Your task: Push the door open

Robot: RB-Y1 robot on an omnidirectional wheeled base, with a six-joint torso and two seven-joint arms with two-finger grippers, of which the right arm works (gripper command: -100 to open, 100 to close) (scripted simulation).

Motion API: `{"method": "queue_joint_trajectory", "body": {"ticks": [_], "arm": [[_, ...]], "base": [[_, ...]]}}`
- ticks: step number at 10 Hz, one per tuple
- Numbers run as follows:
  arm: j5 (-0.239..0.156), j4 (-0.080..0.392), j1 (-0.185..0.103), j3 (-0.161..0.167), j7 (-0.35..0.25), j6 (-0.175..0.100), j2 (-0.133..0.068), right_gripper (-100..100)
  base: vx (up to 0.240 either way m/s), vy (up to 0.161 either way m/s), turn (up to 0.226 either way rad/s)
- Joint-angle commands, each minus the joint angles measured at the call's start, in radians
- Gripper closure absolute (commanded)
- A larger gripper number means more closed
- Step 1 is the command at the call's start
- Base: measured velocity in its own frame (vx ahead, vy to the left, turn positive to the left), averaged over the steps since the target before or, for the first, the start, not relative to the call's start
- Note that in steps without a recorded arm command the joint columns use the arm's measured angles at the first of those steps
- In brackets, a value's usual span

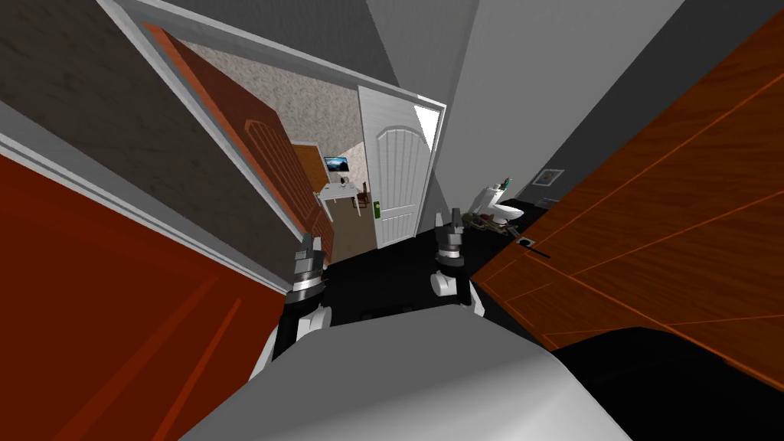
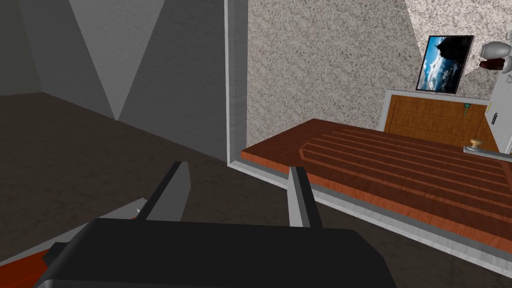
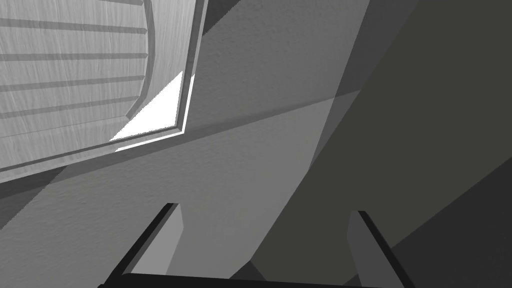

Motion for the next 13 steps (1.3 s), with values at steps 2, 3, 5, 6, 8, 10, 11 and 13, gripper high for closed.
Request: {"method": "queue_joint_trajectory", "body": {"ticks": [2, 3, 5, 6, 8, 10, 11, 13], "arm": [[-0.003, 0.056, -0.041, 0.034, -0.014, 0.027, -0.011, -100], [-0.004, 0.074, -0.051, 0.044, -0.018, 0.031, -0.014, -100], [-0.006, 0.131, -0.082, 0.076, -0.03, 0.043, -0.022, -100], [-0.007, 0.151, -0.094, 0.087, -0.035, 0.047, -0.025, -100], [-0.008, 0.192, -0.116, 0.11, -0.044, 0.055, -0.03, -100], [-0.011, 0.255, -0.151, 0.145, -0.057, 0.068, -0.038, -100], [-0.012, 0.276, -0.163, 0.157, -0.062, 0.073, -0.04, -100], [-0.014, 0.342, -0.199, 0.193, -0.076, 0.086, -0.047, -100]], "base": [[0.148, 0.004, -0.091], [0.12, 0.003, -0.071], [0.113, 0.002, -0.094], [0.133, 0.009, -0.098], [0.112, 0.023, -0.071], [0.133, 0.029, -0.11], [0.134, 0.023, -0.069], [0.118, 0.031, -0.108]]}}
